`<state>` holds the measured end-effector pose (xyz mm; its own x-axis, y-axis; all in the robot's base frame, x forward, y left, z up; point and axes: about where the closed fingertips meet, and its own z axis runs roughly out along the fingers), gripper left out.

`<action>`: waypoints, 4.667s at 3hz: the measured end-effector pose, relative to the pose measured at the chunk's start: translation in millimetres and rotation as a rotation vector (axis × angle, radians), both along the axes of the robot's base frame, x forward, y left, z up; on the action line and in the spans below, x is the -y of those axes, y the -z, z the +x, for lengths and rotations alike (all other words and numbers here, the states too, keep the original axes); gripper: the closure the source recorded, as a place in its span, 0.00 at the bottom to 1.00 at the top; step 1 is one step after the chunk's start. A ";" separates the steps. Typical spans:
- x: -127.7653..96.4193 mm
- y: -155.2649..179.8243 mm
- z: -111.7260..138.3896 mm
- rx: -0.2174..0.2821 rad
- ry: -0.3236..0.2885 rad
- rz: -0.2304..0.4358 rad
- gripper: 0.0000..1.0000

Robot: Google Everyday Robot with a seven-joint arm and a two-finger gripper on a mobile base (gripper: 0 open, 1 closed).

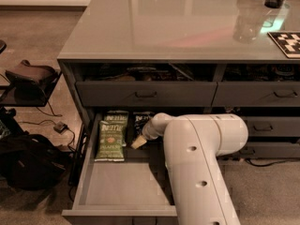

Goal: Pick blue chip bag from middle drawer and place on counter

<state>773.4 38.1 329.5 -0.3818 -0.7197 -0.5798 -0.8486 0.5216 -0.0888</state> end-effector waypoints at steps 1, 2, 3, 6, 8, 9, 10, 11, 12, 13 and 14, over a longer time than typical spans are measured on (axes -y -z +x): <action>0.0 0.0 0.0 0.000 0.000 0.000 0.42; 0.0 -0.3 0.0 0.000 0.000 0.000 0.66; 0.0 -9.4 0.0 0.000 0.000 0.000 0.89; 20.6 -71.5 -56.0 -0.005 -0.066 0.033 1.00; 42.3 -151.2 -165.9 -0.057 -0.329 -0.015 1.00; 39.9 -190.4 -195.5 -0.064 -0.512 -0.014 1.00; 39.5 -225.5 -223.0 -0.053 -0.644 0.005 1.00; 48.7 -263.5 -236.4 0.003 -0.675 0.034 1.00; 69.7 -302.0 -239.5 0.097 -0.612 0.079 1.00; 96.0 -341.7 -228.7 0.196 -0.510 0.117 1.00; 112.6 -381.7 -216.4 0.283 -0.446 0.104 1.00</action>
Offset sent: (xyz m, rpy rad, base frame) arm 0.0000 0.0000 0.0000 0.0000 0.0000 0.0000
